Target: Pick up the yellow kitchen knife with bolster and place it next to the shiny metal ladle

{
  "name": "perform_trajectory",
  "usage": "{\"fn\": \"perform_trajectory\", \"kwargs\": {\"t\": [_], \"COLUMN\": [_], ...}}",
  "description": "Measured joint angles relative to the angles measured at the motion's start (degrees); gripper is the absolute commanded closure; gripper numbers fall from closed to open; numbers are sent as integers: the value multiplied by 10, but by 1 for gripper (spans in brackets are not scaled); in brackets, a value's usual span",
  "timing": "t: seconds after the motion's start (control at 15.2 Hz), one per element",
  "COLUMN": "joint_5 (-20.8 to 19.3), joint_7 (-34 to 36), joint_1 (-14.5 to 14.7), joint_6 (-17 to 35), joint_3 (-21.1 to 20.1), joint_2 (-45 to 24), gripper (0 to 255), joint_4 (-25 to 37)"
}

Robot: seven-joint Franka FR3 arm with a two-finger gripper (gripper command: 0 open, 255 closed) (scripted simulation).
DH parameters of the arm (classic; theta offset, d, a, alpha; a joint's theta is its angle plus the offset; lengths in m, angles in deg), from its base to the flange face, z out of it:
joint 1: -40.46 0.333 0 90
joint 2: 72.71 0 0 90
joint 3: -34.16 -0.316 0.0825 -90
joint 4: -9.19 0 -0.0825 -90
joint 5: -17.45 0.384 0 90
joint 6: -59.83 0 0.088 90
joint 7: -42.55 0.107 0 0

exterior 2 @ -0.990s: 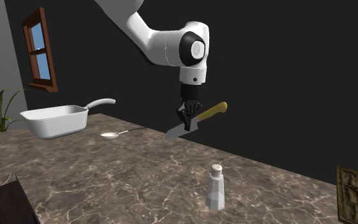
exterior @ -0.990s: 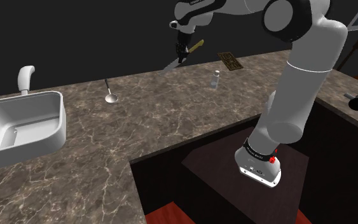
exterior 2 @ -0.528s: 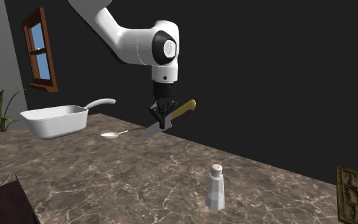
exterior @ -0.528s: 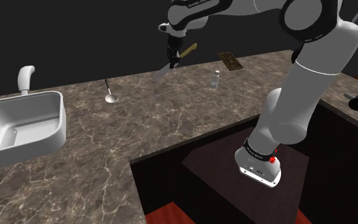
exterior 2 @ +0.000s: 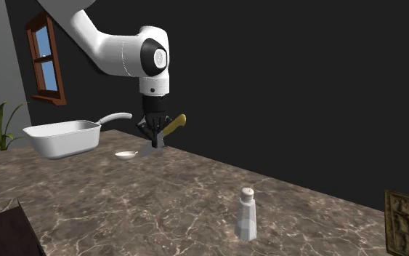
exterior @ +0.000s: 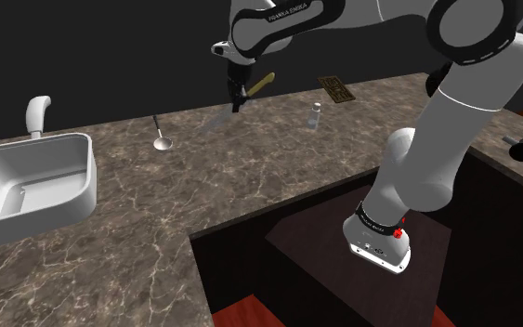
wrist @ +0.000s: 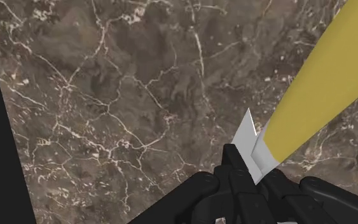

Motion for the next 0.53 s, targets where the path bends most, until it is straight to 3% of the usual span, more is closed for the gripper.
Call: {"fn": "perform_trajectory", "kwargs": {"t": [0.53], "joint_5": [-9], "joint_7": [113], "joint_1": [53], "joint_6": [2], "joint_3": [-56], "joint_2": [0], "gripper": [255], "joint_4": [6]}}
